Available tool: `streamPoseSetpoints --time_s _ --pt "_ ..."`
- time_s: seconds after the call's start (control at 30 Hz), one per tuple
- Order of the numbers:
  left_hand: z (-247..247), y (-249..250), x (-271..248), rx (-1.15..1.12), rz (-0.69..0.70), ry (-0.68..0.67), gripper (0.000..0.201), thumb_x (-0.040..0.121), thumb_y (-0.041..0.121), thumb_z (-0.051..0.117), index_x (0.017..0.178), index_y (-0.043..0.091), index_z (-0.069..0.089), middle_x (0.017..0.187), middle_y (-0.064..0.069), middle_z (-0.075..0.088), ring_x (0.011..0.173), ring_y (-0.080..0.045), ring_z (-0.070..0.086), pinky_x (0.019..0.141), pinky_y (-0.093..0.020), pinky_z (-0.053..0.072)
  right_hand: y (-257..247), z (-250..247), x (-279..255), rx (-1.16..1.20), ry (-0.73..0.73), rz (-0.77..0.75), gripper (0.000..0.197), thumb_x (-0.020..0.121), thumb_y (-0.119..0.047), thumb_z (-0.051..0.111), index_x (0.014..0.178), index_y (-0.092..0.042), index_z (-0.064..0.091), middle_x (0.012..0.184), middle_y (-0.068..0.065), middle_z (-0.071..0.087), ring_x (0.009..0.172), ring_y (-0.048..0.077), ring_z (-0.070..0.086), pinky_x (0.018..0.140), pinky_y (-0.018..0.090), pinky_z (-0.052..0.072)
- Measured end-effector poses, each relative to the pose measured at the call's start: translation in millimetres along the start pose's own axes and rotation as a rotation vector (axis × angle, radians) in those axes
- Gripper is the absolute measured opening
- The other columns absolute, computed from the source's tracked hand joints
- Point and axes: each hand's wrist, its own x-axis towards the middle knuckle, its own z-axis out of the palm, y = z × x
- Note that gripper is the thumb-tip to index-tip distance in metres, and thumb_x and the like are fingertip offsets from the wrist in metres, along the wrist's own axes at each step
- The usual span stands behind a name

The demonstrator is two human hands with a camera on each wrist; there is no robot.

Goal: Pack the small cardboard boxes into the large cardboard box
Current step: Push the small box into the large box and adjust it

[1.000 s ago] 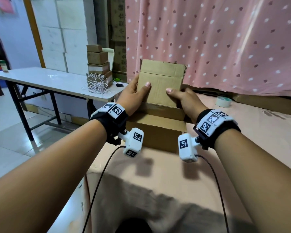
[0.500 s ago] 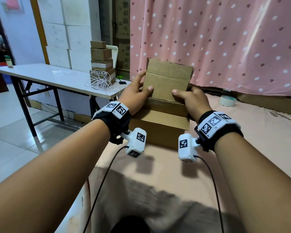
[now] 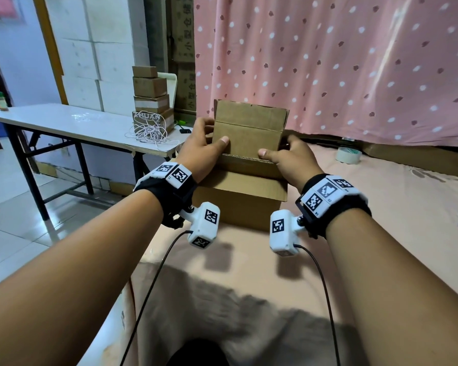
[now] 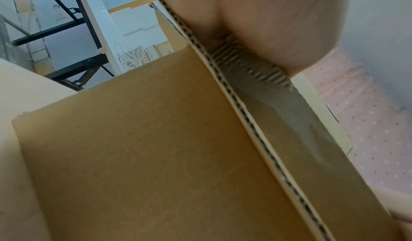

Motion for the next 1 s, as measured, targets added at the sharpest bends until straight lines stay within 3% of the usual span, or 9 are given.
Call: streamPoseSetpoints --time_s 0.07,0.17,0.3,0.47,0.57,0.73,0.8,0.9,1.0 --pt "-1.1 -0.9 -1.0 0.016 0.025 0.006 0.061 0.098 0.021 0.062 0.150 0.031 0.030 0.125 0.006 0.058 0.111 -0.010 0.063 0.103 -0.040 0.052 0.6 2.1 1.7 0.018 -0.006 0.007 0.064 0.075 -0.030 0.083 0.132 -0.022 0.054 0.123 -0.003 0.068 0.115 0.021 0.065 0.106 0.040 0.050" --pt "-2.5 -1.1 -1.9 0.058 0.070 -0.003 0.084 0.098 0.021 0.062 0.155 0.051 0.009 0.127 0.004 0.055 0.109 -0.010 0.064 0.100 -0.037 0.053 0.7 4.0 1.1 0.026 0.023 0.001 0.109 0.067 -0.034 0.085 0.155 -0.029 0.020 0.154 0.002 0.044 0.137 0.025 0.048 0.115 0.046 0.040" --pt "-1.8 -1.7 -4.1 0.100 0.141 -0.025 0.085 0.097 0.020 0.059 0.154 0.056 0.007 0.151 0.005 0.042 0.122 -0.014 0.057 0.107 -0.043 0.049 2.8 2.7 -1.9 0.021 0.066 -0.097 0.124 0.071 -0.020 0.087 0.159 -0.039 0.001 0.164 0.006 0.020 0.149 0.024 0.025 0.122 0.040 0.025" --pt "-1.7 -3.6 -4.5 0.141 0.170 -0.023 0.081 0.092 0.024 0.057 0.153 0.055 0.015 0.139 0.014 0.037 0.134 -0.016 0.046 0.112 -0.051 0.043 3.6 1.9 -3.1 -0.022 0.059 -0.180 0.124 0.073 -0.013 0.086 0.158 -0.045 0.001 0.156 -0.001 0.022 0.147 0.020 0.022 0.122 0.042 0.027" --pt "-2.4 -4.2 -4.7 0.157 0.182 -0.024 0.079 0.095 0.018 0.058 0.152 0.056 0.018 0.148 0.009 0.037 0.134 -0.017 0.046 0.110 -0.051 0.045 3.9 3.0 -4.3 -0.026 0.050 -0.196 0.120 0.073 -0.013 0.086 0.158 -0.046 0.007 0.138 -0.010 0.027 0.143 0.020 0.026 0.121 0.045 0.030" --pt "-2.2 -2.7 -5.6 0.122 0.193 -0.024 0.085 0.091 0.021 0.059 0.153 0.055 0.011 0.154 0.003 0.039 0.124 -0.015 0.055 0.105 -0.048 0.051 5.3 2.4 -3.7 -0.018 0.072 -0.194 0.113 0.072 -0.017 0.087 0.156 -0.047 0.017 0.157 -0.001 0.028 0.147 0.022 0.025 0.121 0.046 0.031" --pt "-3.2 -3.5 -3.9 0.108 0.181 -0.028 0.091 0.090 0.017 0.061 0.154 0.054 0.009 0.154 0.002 0.038 0.125 -0.013 0.054 0.101 -0.042 0.054 5.7 2.0 -3.7 -0.016 0.075 -0.193 0.112 0.072 -0.019 0.086 0.155 -0.048 0.018 0.158 -0.001 0.029 0.146 0.023 0.027 0.120 0.045 0.032" --pt "-4.2 -5.0 -0.9 0.022 0.148 -0.036 0.100 0.088 0.001 0.062 0.158 0.047 0.006 0.152 0.000 0.038 0.117 0.004 0.053 0.078 -0.017 0.057 6.2 2.1 -3.9 -0.023 0.082 -0.196 0.109 0.071 -0.023 0.086 0.154 -0.049 0.020 0.155 -0.001 0.034 0.143 0.023 0.032 0.118 0.046 0.034" --pt "-3.8 -2.0 -1.7 -0.020 0.154 -0.037 0.099 0.087 -0.007 0.057 0.160 0.040 0.009 0.153 -0.004 0.037 0.107 0.016 0.052 0.072 -0.013 0.055 6.8 2.1 -4.0 -0.014 0.085 -0.195 0.107 0.071 -0.023 0.085 0.154 -0.048 0.022 0.153 -0.001 0.036 0.142 0.023 0.032 0.118 0.044 0.034"
